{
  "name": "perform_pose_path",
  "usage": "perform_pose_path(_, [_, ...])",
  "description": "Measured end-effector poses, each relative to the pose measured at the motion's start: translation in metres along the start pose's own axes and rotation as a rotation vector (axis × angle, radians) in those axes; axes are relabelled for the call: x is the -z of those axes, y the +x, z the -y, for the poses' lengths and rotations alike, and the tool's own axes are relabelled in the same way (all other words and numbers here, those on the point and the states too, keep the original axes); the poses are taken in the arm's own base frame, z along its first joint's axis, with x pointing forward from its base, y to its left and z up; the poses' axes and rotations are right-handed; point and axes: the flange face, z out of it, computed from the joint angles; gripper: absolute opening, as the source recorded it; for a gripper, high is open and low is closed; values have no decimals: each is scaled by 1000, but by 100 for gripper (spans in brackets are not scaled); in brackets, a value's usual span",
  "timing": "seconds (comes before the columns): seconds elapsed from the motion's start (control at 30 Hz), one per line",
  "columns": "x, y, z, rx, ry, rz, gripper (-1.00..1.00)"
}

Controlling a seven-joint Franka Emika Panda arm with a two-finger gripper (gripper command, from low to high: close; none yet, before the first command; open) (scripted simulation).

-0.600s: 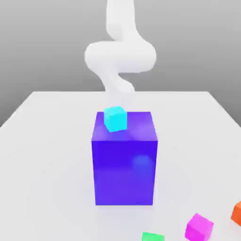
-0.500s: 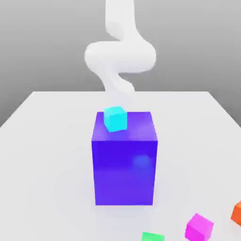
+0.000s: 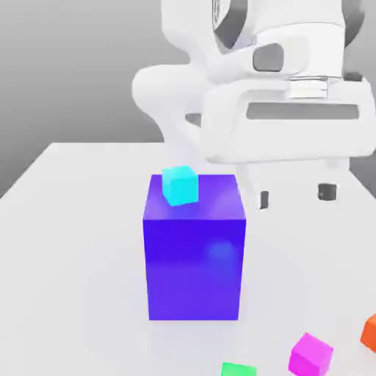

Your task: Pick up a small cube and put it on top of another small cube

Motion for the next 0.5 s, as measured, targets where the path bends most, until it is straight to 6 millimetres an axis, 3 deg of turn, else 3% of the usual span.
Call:
perform_pose_path(0.3, [-154, -73, 31, 234, -50, 224, 0])
perform_pose_path(0.47, [-225, -103, 31, 277, -54, 268, 0])
perform_pose_path(0.5, [-237, -107, 30, 278, -54, 269, -100])
